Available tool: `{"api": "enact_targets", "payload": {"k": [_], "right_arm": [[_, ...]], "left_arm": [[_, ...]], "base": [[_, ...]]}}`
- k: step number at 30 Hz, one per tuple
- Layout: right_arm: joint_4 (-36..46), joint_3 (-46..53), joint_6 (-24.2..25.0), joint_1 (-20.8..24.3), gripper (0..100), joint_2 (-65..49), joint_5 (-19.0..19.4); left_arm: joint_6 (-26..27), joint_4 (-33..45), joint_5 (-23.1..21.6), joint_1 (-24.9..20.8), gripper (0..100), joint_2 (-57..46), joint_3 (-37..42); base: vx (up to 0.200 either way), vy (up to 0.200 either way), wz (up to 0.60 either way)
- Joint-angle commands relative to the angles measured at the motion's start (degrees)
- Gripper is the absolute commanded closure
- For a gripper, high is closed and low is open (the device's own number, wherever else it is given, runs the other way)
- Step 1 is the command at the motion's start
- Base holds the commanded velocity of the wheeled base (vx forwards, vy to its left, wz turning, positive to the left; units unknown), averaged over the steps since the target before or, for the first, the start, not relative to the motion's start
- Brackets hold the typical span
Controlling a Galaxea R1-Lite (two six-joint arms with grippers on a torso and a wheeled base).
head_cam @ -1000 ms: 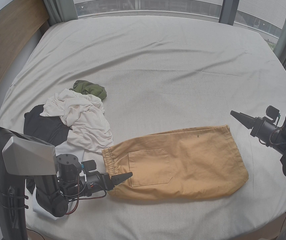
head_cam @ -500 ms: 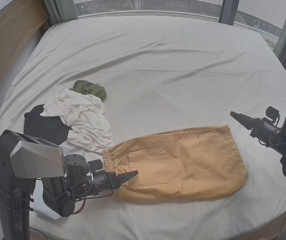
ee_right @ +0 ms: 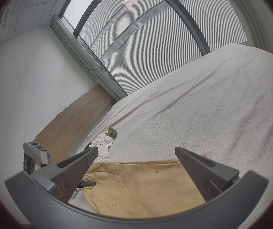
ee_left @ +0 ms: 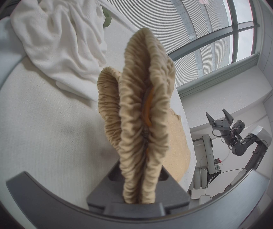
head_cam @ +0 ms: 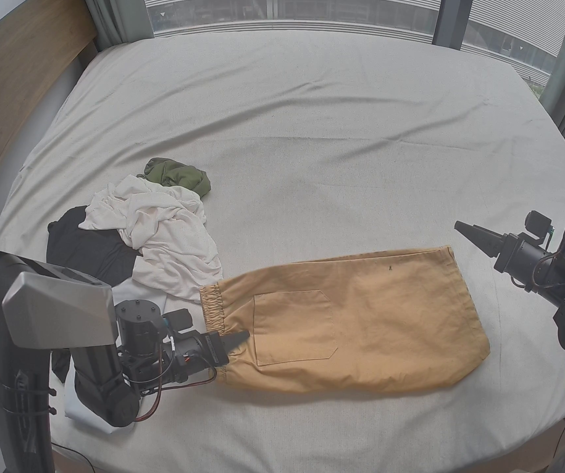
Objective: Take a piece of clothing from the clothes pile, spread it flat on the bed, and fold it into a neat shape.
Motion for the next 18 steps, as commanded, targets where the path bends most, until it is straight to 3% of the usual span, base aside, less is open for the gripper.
{"api": "enact_targets", "payload": {"k": [1,5,18], "right_arm": [[-0.1,0.3,0.0,0.0,0,1.0,0.1],[-0.1,0.4,0.0,0.1,0,1.2,0.1],[-0.1,0.7,0.0,0.2,0,1.2,0.1]], "left_arm": [[-0.1,-0.1,1.3,-0.4,100,-5.8,5.2],[1.4,0.0,3.5,0.2,100,-7.1,7.7],[1.4,0.0,2.8,4.2,100,-14.4,15.7]], "base": [[0.000,0.000,0.00],[0.000,0.000,0.00],[0.000,0.000,0.00]]}}
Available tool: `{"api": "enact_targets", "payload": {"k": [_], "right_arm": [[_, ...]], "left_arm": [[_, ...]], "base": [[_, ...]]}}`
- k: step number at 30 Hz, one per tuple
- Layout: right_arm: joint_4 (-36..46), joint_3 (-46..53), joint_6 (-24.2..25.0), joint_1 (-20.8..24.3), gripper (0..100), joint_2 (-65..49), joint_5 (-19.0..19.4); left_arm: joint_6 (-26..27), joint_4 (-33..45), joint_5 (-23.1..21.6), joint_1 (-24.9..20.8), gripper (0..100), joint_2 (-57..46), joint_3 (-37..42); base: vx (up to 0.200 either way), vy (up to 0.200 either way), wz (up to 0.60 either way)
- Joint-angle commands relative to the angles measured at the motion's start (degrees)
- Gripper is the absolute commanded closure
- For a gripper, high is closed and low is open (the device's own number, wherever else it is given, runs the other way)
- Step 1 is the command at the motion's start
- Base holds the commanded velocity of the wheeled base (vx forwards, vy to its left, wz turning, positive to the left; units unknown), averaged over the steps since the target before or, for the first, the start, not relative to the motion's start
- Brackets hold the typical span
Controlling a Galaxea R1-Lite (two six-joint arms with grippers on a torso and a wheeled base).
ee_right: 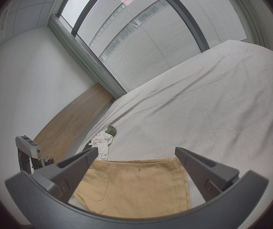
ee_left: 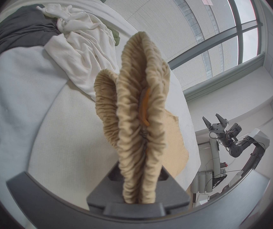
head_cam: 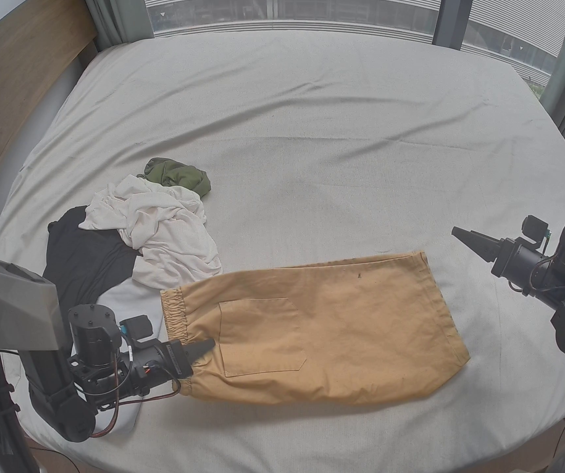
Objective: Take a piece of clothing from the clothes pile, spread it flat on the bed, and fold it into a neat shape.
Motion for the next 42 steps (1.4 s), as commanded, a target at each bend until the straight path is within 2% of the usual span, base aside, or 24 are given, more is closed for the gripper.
{"api": "enact_targets", "payload": {"k": [1,5,11,13,20,24,29,42], "right_arm": [[0.0,0.3,0.0,0.0,0,0.1,0.0],[0.0,0.6,0.0,0.5,0,0.1,0.1],[0.0,0.9,0.0,1.5,0,0.1,0.1],[0.0,1.0,0.0,1.6,0,0.2,0.1],[0.0,1.1,0.0,1.6,0,0.3,0.1],[0.0,1.0,0.0,1.7,0,0.3,0.1],[0.0,1.1,0.0,1.9,0,0.3,0.0],[0.0,1.0,0.0,1.9,0,0.6,0.0]], "left_arm": [[-0.1,0.0,-0.1,1.7,100,-2.9,2.3],[-0.1,0.0,-0.2,3.0,100,-3.2,4.1],[0.0,0.0,-5.7,8.1,100,-6.4,7.7],[0.0,0.0,-8.8,11.0,100,-7.4,9.4],[0.4,0.1,-11.4,17.5,100,-7.4,10.6],[1.0,0.1,-13.7,19.1,100,-7.6,10.6],[3.0,0.1,-14.0,18.4,100,-7.6,10.6],[2.6,0.0,-13.3,7.4,100,-7.6,4.4]], "base": [[0.000,0.000,0.00],[0.000,0.000,0.00],[0.000,0.000,0.00],[0.000,0.000,0.00],[0.000,0.000,0.00],[0.000,0.000,0.00],[0.000,0.000,0.00],[0.000,0.000,0.00]]}}
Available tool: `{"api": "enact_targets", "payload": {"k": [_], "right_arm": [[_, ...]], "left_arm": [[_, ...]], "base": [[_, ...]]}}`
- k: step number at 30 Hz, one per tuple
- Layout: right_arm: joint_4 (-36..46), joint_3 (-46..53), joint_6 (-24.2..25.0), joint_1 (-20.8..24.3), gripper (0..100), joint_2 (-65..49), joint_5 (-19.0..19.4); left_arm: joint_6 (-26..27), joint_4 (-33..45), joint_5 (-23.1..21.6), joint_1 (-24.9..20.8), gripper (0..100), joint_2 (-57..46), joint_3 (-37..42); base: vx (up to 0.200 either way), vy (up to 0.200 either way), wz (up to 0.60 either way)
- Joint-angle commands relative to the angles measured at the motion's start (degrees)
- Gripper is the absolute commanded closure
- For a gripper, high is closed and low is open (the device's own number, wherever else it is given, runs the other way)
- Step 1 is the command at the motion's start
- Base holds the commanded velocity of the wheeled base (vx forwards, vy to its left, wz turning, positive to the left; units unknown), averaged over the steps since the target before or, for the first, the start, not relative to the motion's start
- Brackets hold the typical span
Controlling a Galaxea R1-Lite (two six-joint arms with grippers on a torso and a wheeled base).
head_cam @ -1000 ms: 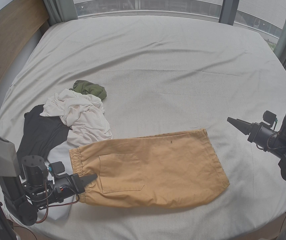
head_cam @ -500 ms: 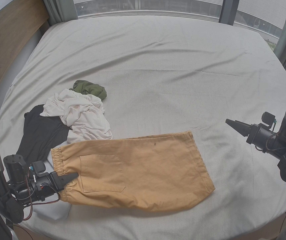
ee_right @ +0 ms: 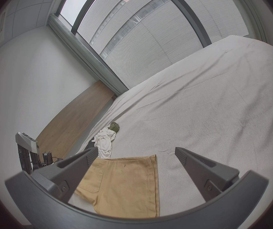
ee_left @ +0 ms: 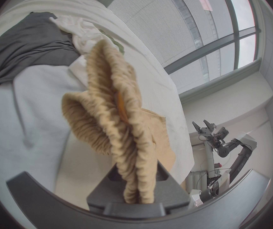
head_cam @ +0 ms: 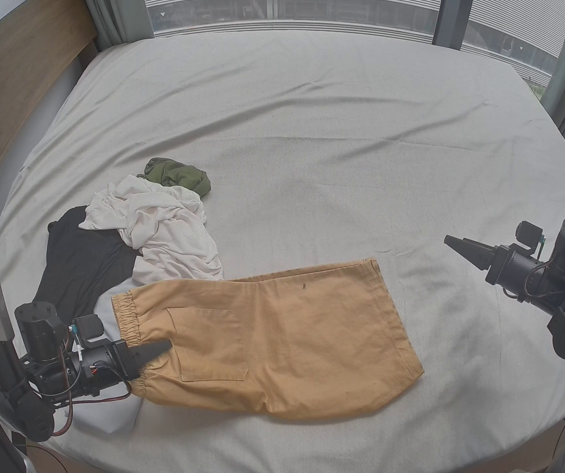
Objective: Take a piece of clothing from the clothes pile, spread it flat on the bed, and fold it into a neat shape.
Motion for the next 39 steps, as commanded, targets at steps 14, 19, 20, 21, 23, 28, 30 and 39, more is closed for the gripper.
{"api": "enact_targets", "payload": {"k": [14,19,20,21,23,28,30,39], "right_arm": [[-0.2,-0.1,-0.1,0.0,0,1.0,0.0],[-0.2,-0.1,-0.2,0.0,0,1.4,0.0],[-0.3,-0.1,-0.3,0.0,0,1.5,0.0],[-0.7,-0.1,-0.2,-0.1,0,1.5,0.0],[-1.7,-0.1,-0.1,-0.2,0,1.5,0.0],[-2.6,0.0,-0.1,-0.1,0,2.3,-0.2],[-2.6,0.0,-0.1,-0.1,0,2.3,-0.2],[-2.6,-0.1,0.0,-0.1,0,2.3,-0.1]], "left_arm": [[-2.4,0.1,2.3,-16.1,100,2.9,-12.7],[-2.5,0.2,3.5,-19.3,100,4.9,-16.3],[-2.5,0.3,3.5,-20.1,100,5.6,-17.2],[-2.5,0.3,3.6,-20.8,100,6.5,-17.9],[-2.4,0.2,3.6,-21.7,100,8.1,-19.1],[-2.7,0.3,5.4,-23.7,100,10.7,-22.8],[-3.3,0.2,5.5,-24.3,100,11.6,-24.3],[-4.3,0.9,5.6,-27.9,100,15.8,-30.7]], "base": [[0.000,0.000,0.00],[0.000,0.000,0.00],[0.000,0.000,0.00],[0.000,0.000,0.00],[0.000,0.000,0.00],[0.000,0.000,0.00],[0.000,0.000,0.00],[0.000,0.000,0.00]]}}
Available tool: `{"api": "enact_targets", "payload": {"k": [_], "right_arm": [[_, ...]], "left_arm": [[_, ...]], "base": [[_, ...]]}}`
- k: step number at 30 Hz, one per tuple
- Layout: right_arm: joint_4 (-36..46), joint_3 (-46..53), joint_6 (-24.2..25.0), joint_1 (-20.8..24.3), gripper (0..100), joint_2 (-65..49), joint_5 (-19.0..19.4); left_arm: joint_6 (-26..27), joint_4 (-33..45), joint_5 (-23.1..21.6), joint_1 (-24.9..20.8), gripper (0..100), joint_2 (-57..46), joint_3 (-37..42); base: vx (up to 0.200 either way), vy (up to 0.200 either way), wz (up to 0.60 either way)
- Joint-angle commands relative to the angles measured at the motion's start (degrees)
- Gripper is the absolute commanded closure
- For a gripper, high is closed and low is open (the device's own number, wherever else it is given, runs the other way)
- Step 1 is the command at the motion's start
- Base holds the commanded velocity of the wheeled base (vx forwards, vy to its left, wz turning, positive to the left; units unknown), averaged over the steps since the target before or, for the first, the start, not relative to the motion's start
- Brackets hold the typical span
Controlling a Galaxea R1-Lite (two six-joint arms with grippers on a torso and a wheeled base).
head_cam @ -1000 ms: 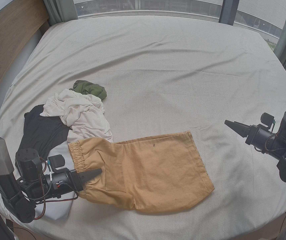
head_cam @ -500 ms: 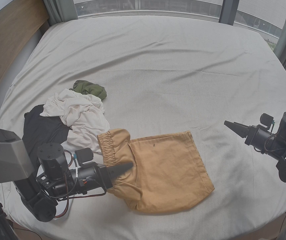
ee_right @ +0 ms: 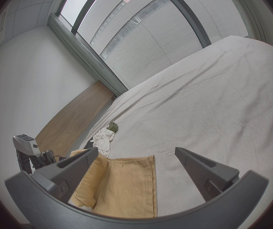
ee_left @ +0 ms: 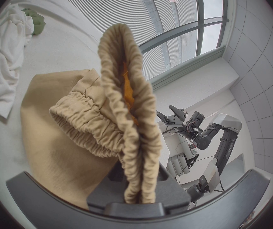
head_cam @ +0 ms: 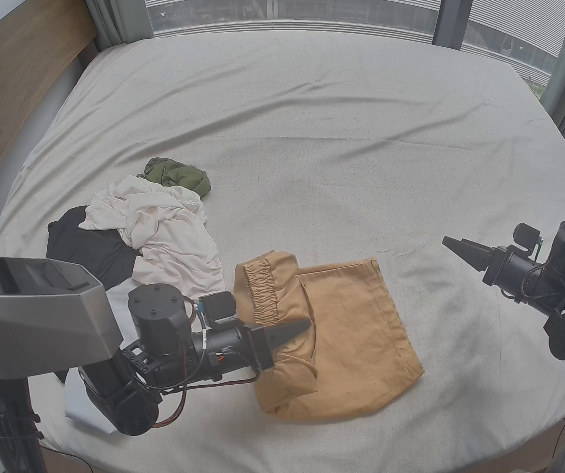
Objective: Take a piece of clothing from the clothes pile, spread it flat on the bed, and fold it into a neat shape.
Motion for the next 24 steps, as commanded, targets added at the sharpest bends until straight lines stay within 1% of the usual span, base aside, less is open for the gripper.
{"api": "enact_targets", "payload": {"k": [1,4,11,15,19,24], "right_arm": [[0.0,-0.1,0.0,0.1,0,0.1,0.1],[0.0,-0.1,-0.1,0.1,0,0.1,0.1],[0.0,-0.2,0.0,0.1,0,0.1,0.1],[0.0,-0.2,0.0,0.2,0,0.1,0.1],[0.0,-0.2,0.0,0.2,0,0.1,0.1],[0.0,-0.2,0.0,0.2,0,0.1,0.1]], "left_arm": [[-0.4,0.4,0.1,-2.2,100,3.2,-3.4],[-1.2,1.2,0.2,-3.5,100,4.2,-5.2],[-1.5,2.4,0.8,-4.6,100,7.3,-9.6],[-1.5,2.5,0.8,-5.3,100,8.5,-11.0],[-3.1,2.5,0.9,-6.2,100,9.8,-12.4],[-3.2,2.5,0.8,-6.4,100,10.4,-13.3]], "base": [[0.000,0.000,0.00],[0.000,0.000,0.00],[0.000,0.000,0.00],[0.000,0.000,0.00],[0.000,0.000,0.00],[0.000,0.000,0.00]]}}
